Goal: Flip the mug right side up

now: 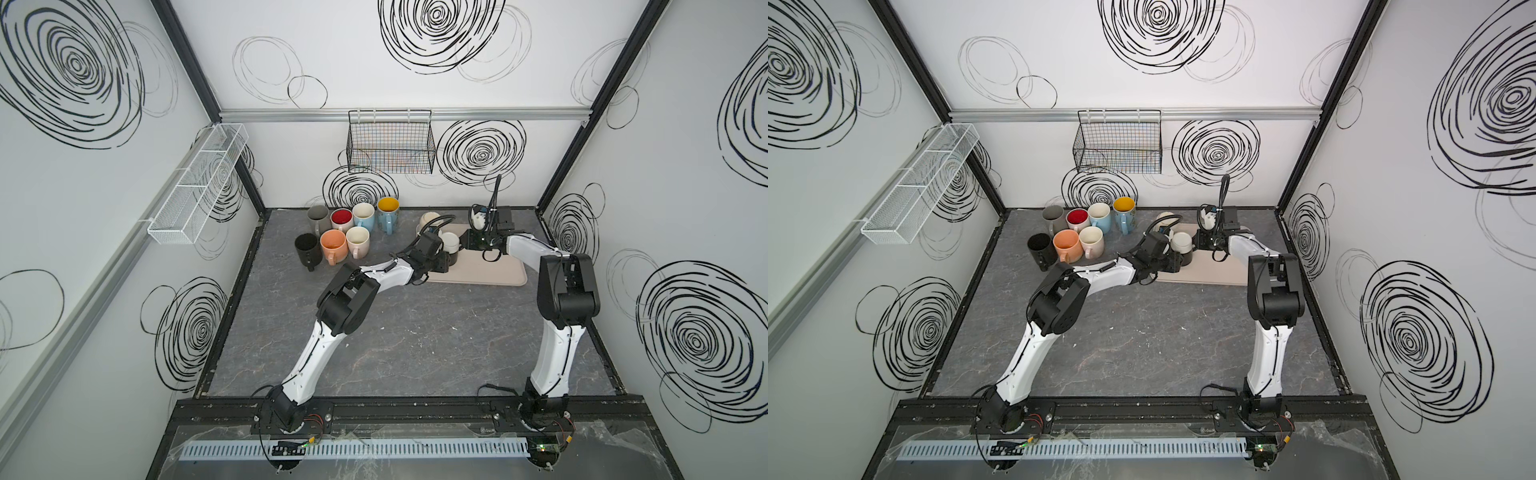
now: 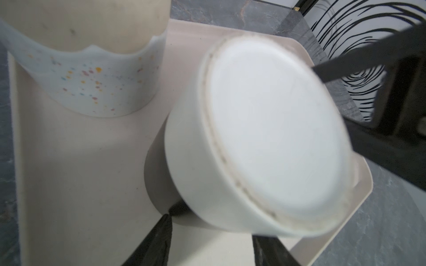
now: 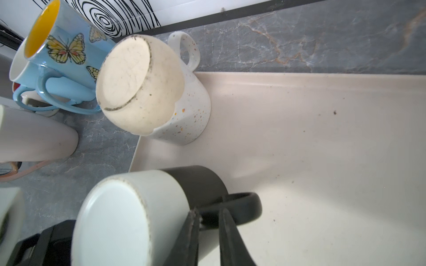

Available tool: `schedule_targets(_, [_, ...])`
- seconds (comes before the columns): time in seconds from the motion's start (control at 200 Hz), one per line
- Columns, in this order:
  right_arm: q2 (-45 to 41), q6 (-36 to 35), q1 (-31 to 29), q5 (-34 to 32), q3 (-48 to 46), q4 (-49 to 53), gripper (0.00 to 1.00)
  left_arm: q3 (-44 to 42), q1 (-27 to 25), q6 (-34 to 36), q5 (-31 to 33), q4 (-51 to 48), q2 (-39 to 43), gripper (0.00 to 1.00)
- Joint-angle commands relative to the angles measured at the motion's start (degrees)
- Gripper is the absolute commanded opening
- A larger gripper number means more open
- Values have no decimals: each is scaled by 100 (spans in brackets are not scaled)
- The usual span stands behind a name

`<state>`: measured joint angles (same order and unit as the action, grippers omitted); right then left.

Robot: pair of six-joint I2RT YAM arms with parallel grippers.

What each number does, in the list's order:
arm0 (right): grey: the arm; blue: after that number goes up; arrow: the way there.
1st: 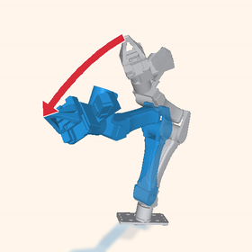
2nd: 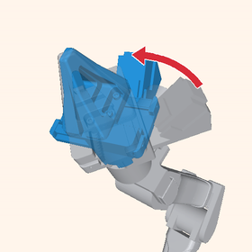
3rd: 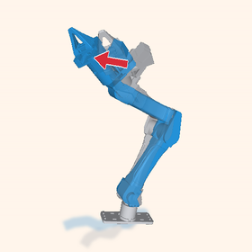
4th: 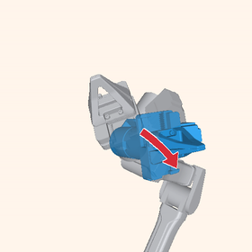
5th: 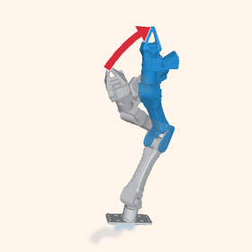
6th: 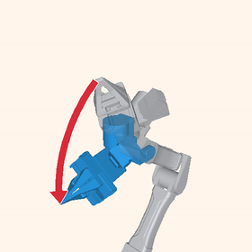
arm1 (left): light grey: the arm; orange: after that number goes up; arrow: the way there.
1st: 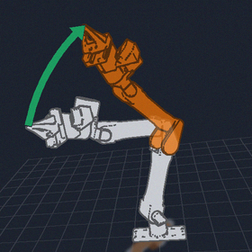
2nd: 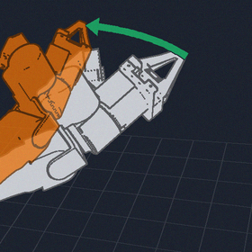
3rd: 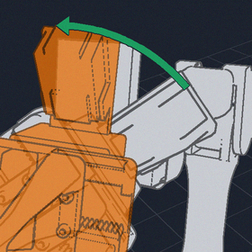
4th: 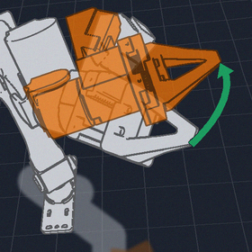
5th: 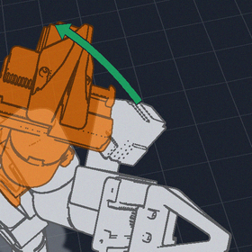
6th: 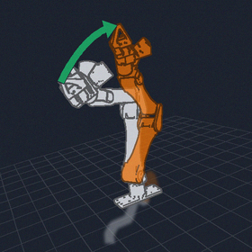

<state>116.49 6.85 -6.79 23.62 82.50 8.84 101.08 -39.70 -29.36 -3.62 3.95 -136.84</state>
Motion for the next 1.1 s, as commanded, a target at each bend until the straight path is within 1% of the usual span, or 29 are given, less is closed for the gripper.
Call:
schedule_targets(0.0, [-309, 72, -117, 97, -155, 360, 19, -75, 119, 34, 19, 213, 217, 57])
schedule_targets(0.095, [-337, 29, -146, 176, -181, 600, 18, -141, 189, 54, 0, 188, 310, 57])
schedule_targets(0.21, [-442, -90, -248, 124, -276, 864, 17, -501, 246, 95, 14, 353, 588, 57])
schedule_targets(0.33, [-733, -19, -197, -51, -502, 598, 19, -782, 261, 180, -5, 387, 840, 57])
schedule_targets(0.46, [-730, 154, 12, -42, -331, 278, 20, -947, 227, 202, -53, 445, 914, 57])
schedule_targets(0.55, [-421, 158, 76, -138, 14, 166, 20, -993, 191, 186, -94, 525, 883, 57])
schedule_targets(0.665, [203, 127, 120, -222, 717, 411, 20, -1015, 200, 107, -146, 620, 829, 57])
schedule_targets(0.791, [831, 20, 117, -63, 1471, 718, 20, -1042, 240, 98, -213, 673, 811, 57])
schedule_targets(0.866, [1054, 15, 100, 98, 1735, 938, 19, -998, 286, 59, -281, 676, 787, 56])
schedule_targets(0.896, [1085, 16, 83, 156, 1752, 986, 19, -994, 303, 46, -304, 706, 790, 55])
schedule_targets(0.956, [1038, -23, 27, 155, 1643, 1002, 18, -976, 330, 28, -371, 762, 768, 49])
schedule_targets(1.056, [834, -36, -81, 117, 1200, 878, 16, -861, 366, 27, -463, 754, 671, 41])
schedule_targets(1.096, [746, -28, -115, 110, 1016, 858, 16, -807, 367, 36, -497, 703, 650, 40])
